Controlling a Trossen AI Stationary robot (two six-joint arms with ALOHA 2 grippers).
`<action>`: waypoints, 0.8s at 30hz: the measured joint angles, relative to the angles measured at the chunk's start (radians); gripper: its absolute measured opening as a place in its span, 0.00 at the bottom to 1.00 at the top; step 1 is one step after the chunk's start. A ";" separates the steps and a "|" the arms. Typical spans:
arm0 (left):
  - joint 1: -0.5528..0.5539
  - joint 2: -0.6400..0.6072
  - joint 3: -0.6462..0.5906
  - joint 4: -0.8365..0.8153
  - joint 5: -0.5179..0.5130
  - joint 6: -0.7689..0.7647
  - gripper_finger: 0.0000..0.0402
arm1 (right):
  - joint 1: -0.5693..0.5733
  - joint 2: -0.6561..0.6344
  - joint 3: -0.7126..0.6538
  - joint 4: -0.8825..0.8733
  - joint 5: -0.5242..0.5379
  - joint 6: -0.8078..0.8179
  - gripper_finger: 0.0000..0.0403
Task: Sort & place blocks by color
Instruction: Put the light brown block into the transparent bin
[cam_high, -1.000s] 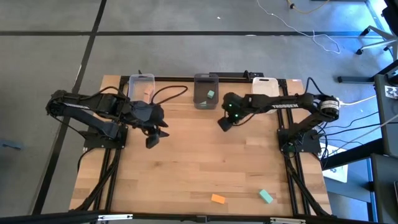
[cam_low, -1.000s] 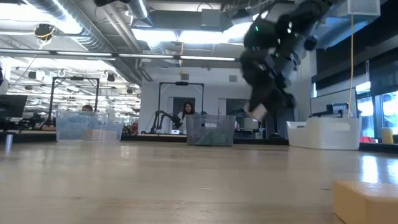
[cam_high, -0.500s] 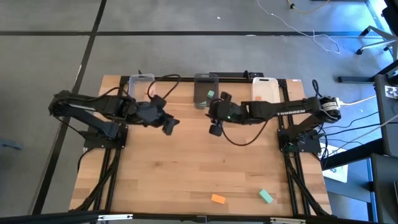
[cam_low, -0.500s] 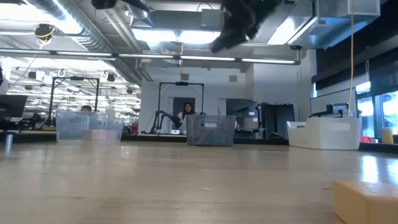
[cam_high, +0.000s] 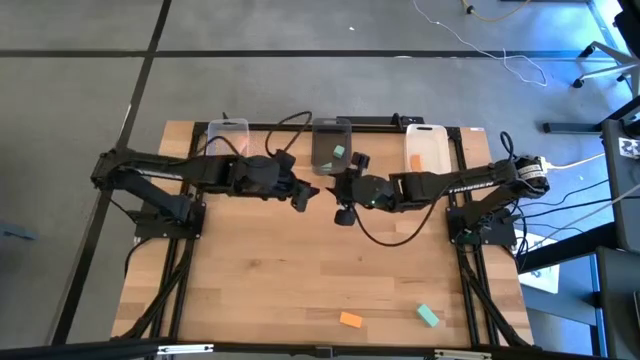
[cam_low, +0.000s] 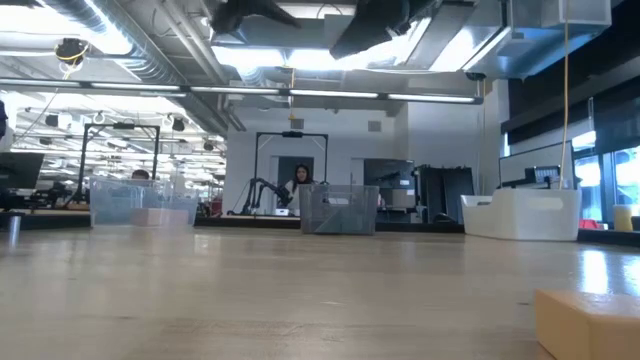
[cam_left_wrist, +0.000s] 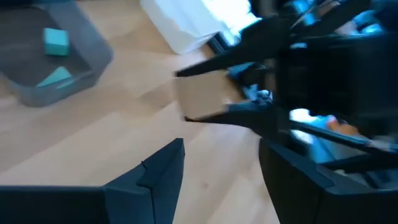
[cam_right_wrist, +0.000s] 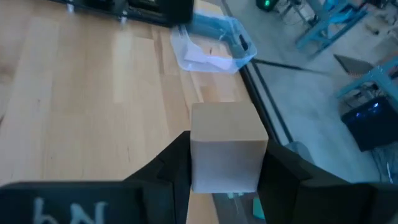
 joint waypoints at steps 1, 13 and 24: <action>0.003 0.014 0.000 0.004 -0.004 0.001 0.50 | 0.002 0.000 0.000 0.005 0.001 -0.002 0.33; 0.002 0.148 0.000 0.167 -0.089 0.109 0.50 | 0.007 0.000 0.000 -0.025 -0.016 -0.024 0.33; 0.017 0.164 0.000 0.180 -0.111 0.109 0.50 | 0.008 0.000 0.000 -0.019 -0.060 -0.021 0.33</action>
